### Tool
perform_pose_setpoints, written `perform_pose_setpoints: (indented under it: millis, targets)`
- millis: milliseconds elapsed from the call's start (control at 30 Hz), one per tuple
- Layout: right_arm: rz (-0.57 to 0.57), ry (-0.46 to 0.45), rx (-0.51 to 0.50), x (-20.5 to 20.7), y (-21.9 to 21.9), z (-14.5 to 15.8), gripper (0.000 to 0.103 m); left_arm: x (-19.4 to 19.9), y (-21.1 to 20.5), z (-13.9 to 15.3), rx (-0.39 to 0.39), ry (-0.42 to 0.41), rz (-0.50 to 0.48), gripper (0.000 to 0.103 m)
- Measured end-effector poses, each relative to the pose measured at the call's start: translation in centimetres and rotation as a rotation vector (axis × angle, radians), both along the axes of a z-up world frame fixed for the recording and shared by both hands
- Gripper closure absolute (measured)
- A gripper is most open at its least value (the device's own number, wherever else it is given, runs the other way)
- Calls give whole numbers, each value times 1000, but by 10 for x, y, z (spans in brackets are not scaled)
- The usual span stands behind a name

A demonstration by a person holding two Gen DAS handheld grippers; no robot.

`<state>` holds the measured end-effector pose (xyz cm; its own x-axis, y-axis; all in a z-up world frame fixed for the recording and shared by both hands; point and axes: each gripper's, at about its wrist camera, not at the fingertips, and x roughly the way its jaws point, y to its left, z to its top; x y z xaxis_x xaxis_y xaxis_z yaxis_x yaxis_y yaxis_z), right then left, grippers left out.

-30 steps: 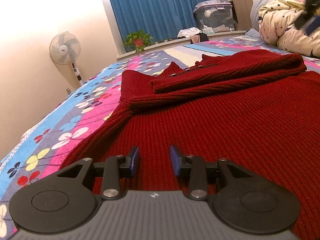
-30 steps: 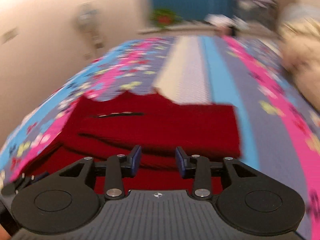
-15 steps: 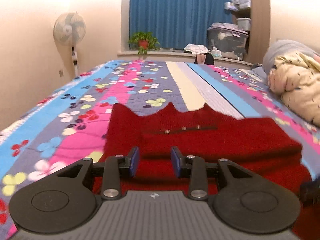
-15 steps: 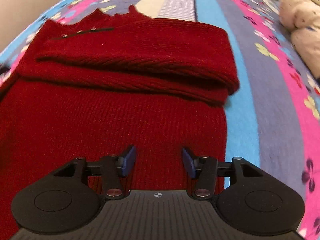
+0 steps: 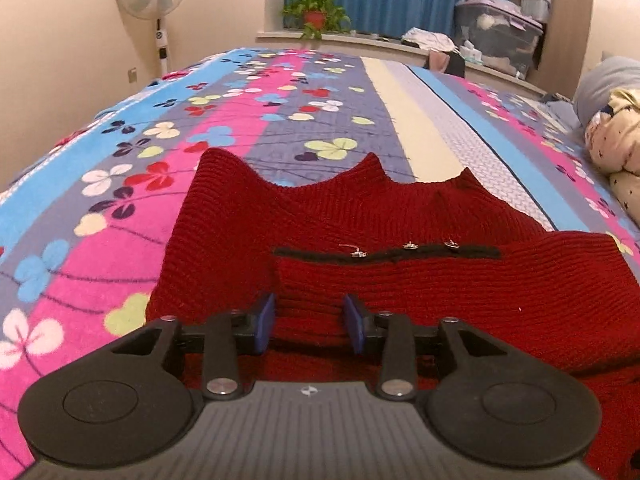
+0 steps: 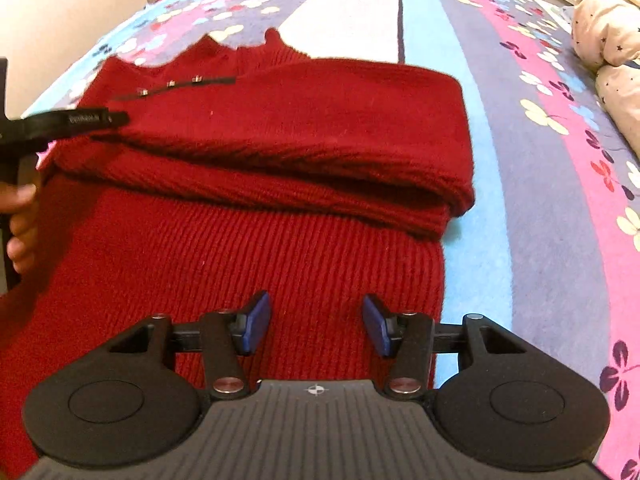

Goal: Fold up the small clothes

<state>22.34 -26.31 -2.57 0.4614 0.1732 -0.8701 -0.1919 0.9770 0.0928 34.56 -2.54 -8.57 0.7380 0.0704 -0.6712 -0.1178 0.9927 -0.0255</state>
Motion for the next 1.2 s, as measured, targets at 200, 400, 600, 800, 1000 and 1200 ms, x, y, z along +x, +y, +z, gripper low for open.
perform_pose_setpoints:
  millis: [200,400,600,800,1000,1200]
  targets:
    - [-12,-14,13,1,-2,4,50,-25,24,36,92,-170,-3,98]
    - [-8,-14,2,-2,0,4,51,-29,54,31,149,-86,112,93]
    - [-24,-18,-29,-2,-3,4,51,-45,39,47,115,-185,93,89]
    - [-29,-22,-37,-1,-4,5,51,-19,23,-3,131,86,-5,86]
    - [-61,-183,-7,1,-8,28,51,-36,16,14,117,-1,-11,82]
    - [-218,-383,80,22,-34,38,49,-62,28,40,111,-29,-34,82]
